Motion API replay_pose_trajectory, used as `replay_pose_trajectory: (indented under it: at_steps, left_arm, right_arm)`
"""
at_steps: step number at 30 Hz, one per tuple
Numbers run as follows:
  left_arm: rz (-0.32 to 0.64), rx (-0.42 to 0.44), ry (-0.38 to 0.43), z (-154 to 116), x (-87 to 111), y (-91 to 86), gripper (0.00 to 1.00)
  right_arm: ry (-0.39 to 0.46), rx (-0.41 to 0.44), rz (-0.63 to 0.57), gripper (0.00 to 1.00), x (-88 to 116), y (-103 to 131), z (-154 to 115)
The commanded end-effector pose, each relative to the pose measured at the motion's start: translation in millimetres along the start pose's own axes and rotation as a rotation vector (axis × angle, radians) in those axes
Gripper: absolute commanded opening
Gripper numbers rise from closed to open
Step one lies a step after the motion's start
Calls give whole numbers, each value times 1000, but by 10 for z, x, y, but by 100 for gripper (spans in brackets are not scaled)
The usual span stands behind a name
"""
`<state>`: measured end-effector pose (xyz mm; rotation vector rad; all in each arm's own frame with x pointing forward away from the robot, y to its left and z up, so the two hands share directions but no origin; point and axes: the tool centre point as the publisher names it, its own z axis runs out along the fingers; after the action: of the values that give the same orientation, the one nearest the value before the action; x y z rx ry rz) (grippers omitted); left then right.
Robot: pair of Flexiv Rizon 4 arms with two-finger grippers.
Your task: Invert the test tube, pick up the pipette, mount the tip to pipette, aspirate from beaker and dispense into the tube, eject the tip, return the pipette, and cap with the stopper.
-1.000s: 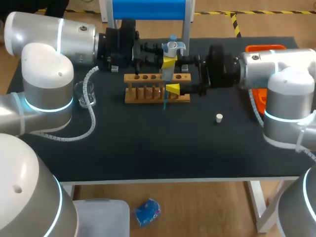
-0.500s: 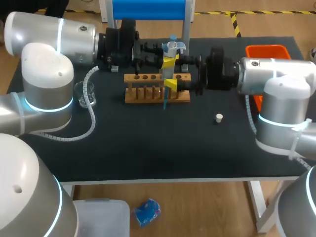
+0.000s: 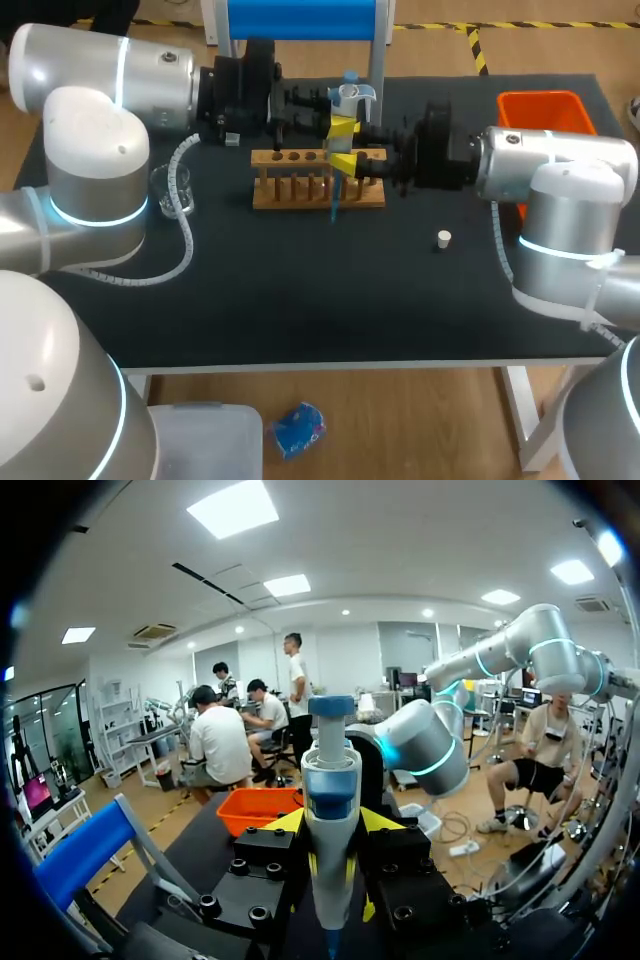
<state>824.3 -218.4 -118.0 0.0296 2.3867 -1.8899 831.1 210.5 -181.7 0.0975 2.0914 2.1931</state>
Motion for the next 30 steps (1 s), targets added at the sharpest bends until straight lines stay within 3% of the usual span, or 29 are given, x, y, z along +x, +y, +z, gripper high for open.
replay_pose_trajectory:
  at_steps: [1, 3, 5, 18, 19, 20, 21, 29, 30]
  left_arm:
    - [2, 4, -2, 5, 2, 4, 0]
    - [2, 4, -2, 5, 2, 4, 0]
    - [2, 4, -2, 5, 2, 4, 0]
    - [2, 4, -2, 5, 2, 4, 0]
    - [2, 4, -2, 5, 2, 4, 0]
    - [2, 4, -2, 5, 2, 4, 0]
    - [2, 4, -2, 5, 2, 4, 0]
    - [2, 4, -2, 5, 2, 4, 0]
    - [2, 4, -2, 5, 2, 4, 14]
  right_arm:
    - [-11, -6, -1, 55, 9, -7, 33]
    - [-12, -8, -2, 62, 8, -2, 39]
    - [-12, -10, -3, 48, 7, 2, 45]
    - [-13, -10, 1, 47, 10, -2, 98]
    - [-13, -10, 2, 44, 9, -3, 99]
    - [-15, -10, 0, 30, 9, -3, 98]
    - [-15, -10, 0, 0, 8, -3, 98]
    - [-21, -17, -5, 0, -1, 8, 79]
    - [-19, -16, -5, 0, -1, 12, 75]
